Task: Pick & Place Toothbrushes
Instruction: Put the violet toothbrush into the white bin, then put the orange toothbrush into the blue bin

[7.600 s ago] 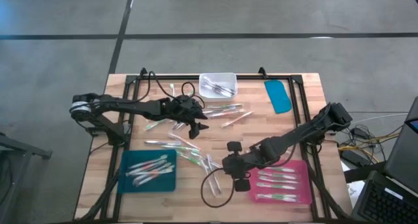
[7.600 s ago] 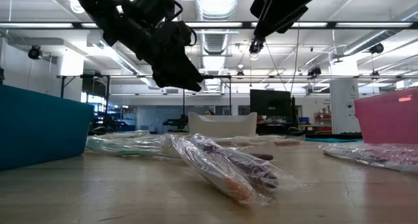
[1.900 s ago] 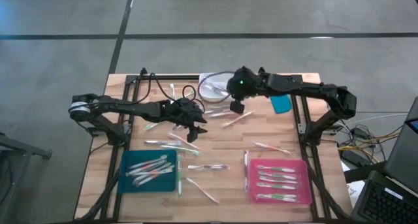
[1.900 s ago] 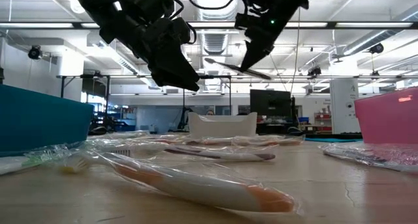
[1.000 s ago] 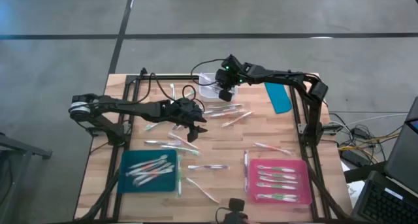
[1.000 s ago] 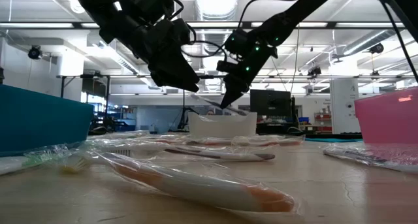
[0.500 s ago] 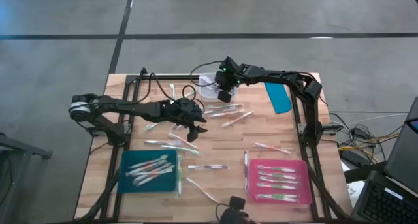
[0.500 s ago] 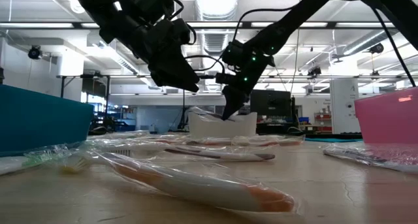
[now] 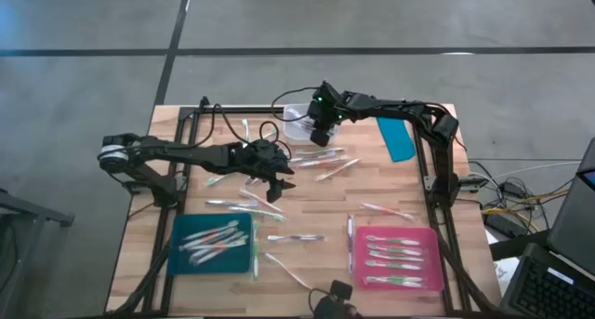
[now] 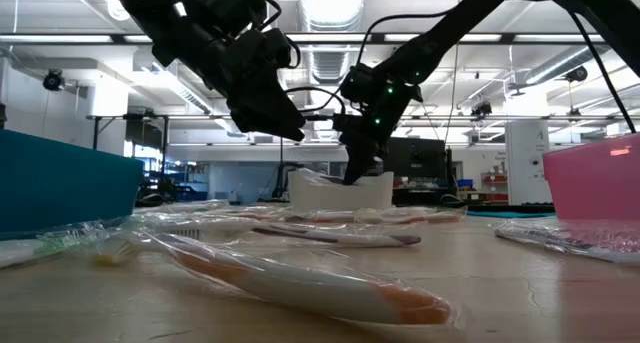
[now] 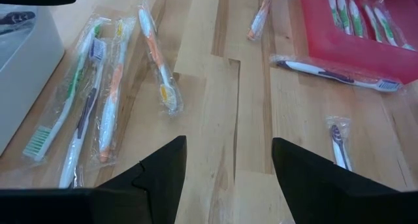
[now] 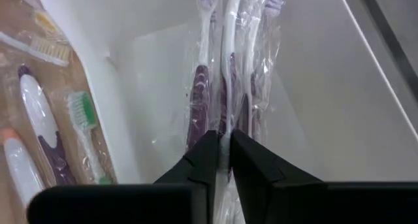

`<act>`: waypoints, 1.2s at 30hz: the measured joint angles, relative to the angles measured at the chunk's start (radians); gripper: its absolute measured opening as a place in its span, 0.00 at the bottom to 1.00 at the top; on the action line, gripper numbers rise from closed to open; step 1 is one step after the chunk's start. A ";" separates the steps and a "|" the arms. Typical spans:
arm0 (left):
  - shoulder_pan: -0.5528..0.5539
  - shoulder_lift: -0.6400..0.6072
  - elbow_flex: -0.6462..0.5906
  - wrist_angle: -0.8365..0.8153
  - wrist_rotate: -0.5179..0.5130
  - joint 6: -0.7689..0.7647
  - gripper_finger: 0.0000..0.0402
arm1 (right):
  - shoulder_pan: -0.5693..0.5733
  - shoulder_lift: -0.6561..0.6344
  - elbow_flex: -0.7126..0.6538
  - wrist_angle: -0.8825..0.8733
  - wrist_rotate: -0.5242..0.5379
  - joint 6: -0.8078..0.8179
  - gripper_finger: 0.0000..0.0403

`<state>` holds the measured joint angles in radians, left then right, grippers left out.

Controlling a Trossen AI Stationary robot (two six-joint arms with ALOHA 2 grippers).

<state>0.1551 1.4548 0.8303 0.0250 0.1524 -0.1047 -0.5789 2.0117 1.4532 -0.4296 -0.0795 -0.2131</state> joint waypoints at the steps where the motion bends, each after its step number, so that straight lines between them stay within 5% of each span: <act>1: 0.000 0.000 0.000 0.000 0.000 0.000 0.57 | 0.000 0.000 0.000 -0.003 0.000 -0.003 0.12; 21: 0.000 0.000 0.000 0.000 0.000 0.000 0.57 | 0.008 -0.042 0.146 -0.151 0.000 0.024 0.44; 36: 0.000 0.000 0.000 0.000 0.000 0.000 0.57 | 0.039 -0.193 0.156 -0.196 -0.005 0.026 0.35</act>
<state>0.1551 1.4548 0.8303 0.0250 0.1524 -0.1047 -0.5400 1.8183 1.6096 -0.6254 -0.0845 -0.1867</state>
